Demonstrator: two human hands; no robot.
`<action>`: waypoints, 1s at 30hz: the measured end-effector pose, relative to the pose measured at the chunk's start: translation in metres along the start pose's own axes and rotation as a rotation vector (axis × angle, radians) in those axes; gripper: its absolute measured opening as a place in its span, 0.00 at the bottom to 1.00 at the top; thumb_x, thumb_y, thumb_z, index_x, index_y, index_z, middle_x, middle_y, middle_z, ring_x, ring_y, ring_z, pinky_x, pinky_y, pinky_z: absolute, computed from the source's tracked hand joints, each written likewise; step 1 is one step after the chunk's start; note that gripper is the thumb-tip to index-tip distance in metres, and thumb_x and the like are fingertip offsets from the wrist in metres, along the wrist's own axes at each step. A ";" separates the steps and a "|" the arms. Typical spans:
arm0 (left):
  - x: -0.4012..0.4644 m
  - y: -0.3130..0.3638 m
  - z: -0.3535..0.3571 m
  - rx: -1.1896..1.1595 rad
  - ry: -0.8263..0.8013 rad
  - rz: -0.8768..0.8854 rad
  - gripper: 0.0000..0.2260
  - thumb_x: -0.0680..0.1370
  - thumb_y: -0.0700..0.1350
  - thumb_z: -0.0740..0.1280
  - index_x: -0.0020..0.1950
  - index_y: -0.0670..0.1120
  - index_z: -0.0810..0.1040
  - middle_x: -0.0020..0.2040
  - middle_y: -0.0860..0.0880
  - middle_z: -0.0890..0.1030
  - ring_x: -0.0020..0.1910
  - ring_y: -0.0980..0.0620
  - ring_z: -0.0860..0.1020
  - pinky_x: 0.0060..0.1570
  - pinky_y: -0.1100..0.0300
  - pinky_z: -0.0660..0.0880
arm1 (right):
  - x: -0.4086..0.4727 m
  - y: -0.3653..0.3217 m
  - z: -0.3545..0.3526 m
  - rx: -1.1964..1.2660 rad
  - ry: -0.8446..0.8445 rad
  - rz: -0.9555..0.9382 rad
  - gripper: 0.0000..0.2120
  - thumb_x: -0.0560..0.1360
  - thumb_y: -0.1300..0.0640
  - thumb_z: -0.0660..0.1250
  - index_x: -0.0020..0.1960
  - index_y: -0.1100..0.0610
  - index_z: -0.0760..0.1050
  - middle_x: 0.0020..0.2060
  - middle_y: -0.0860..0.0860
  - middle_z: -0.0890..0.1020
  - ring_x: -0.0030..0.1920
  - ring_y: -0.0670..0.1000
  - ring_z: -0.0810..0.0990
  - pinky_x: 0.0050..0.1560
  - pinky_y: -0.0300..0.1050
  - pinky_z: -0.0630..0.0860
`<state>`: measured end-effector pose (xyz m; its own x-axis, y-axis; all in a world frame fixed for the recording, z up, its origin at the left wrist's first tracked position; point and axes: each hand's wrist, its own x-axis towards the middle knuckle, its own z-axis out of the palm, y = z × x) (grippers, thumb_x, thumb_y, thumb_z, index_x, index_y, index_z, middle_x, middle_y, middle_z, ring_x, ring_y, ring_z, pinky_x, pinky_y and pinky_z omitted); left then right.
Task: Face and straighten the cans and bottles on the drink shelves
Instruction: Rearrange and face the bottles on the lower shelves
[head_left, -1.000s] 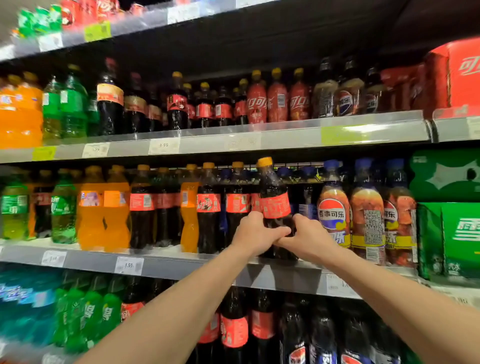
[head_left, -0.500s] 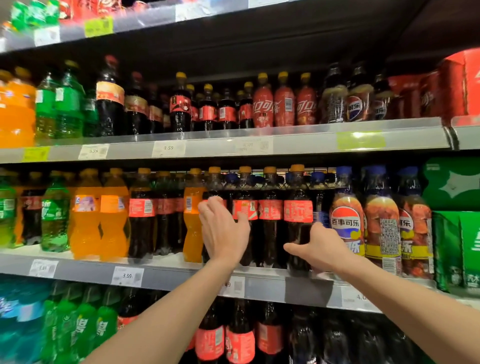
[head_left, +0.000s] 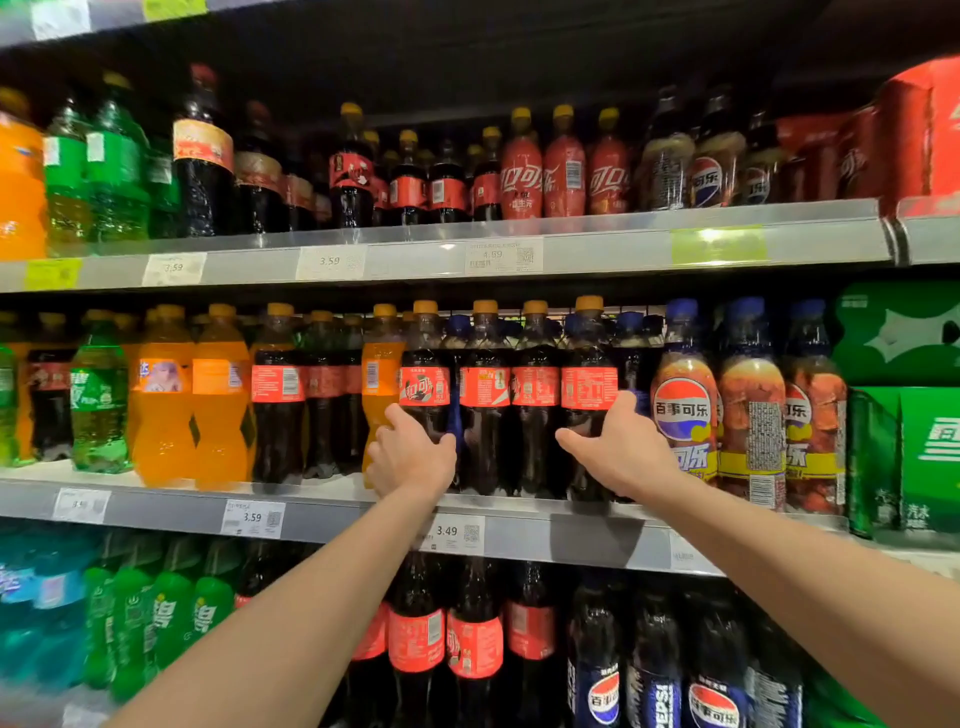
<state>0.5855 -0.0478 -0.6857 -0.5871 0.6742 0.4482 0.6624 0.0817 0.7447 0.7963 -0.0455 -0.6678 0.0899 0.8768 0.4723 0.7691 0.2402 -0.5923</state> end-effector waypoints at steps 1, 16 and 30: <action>-0.003 0.003 0.004 0.012 0.015 -0.007 0.30 0.77 0.53 0.71 0.71 0.45 0.60 0.68 0.41 0.73 0.68 0.39 0.70 0.64 0.44 0.70 | -0.001 0.002 0.005 -0.004 0.023 0.019 0.32 0.74 0.37 0.68 0.63 0.57 0.59 0.51 0.55 0.81 0.49 0.58 0.82 0.51 0.57 0.81; 0.012 -0.016 0.015 0.039 -0.007 -0.032 0.27 0.71 0.56 0.73 0.62 0.40 0.72 0.62 0.42 0.74 0.64 0.41 0.70 0.66 0.50 0.66 | -0.014 -0.007 0.039 0.189 0.252 0.193 0.29 0.72 0.41 0.73 0.66 0.50 0.66 0.57 0.50 0.77 0.57 0.56 0.79 0.54 0.50 0.73; 0.004 -0.013 0.009 0.136 -0.030 -0.003 0.29 0.73 0.58 0.71 0.63 0.39 0.71 0.62 0.41 0.74 0.62 0.40 0.70 0.58 0.49 0.69 | -0.016 -0.015 0.040 0.181 0.250 0.238 0.28 0.71 0.43 0.74 0.64 0.52 0.67 0.55 0.49 0.75 0.55 0.55 0.78 0.51 0.50 0.71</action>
<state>0.5785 -0.0394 -0.6977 -0.5762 0.6955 0.4293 0.7189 0.1813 0.6710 0.7584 -0.0464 -0.6928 0.4210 0.7939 0.4387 0.5862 0.1310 -0.7995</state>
